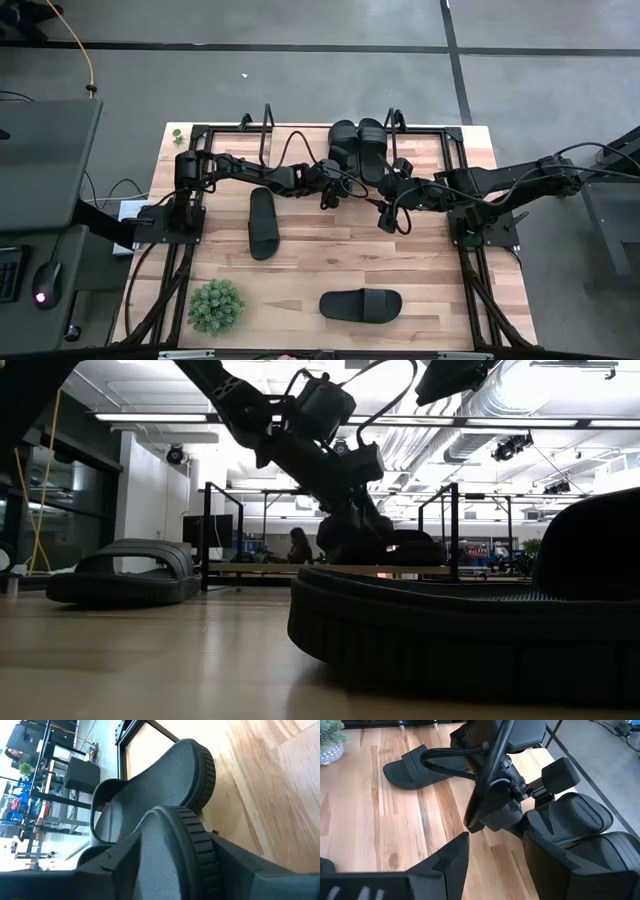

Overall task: Pick and place slides into the shelf
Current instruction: Put the middle black slipper on the shelf

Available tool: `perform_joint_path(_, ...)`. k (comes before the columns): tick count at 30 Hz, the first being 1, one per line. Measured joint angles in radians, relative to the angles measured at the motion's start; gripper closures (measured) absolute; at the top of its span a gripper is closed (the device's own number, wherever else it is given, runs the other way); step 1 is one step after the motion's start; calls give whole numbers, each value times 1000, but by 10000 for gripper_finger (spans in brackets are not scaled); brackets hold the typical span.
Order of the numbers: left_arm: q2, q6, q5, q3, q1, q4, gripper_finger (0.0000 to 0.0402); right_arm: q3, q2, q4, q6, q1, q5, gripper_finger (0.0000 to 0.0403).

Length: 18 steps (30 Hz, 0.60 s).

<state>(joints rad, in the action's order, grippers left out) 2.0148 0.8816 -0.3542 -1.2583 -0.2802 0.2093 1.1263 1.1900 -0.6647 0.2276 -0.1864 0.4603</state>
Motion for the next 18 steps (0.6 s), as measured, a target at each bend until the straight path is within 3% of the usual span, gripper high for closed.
perform_joint_path(8,0,-21,-5,0,0,-7,125,0,0,0,0,0,0,224)
perform_joint_path(18,0,-94,-29,1,0,-83,114,0,0,0,0,0,-1,224)
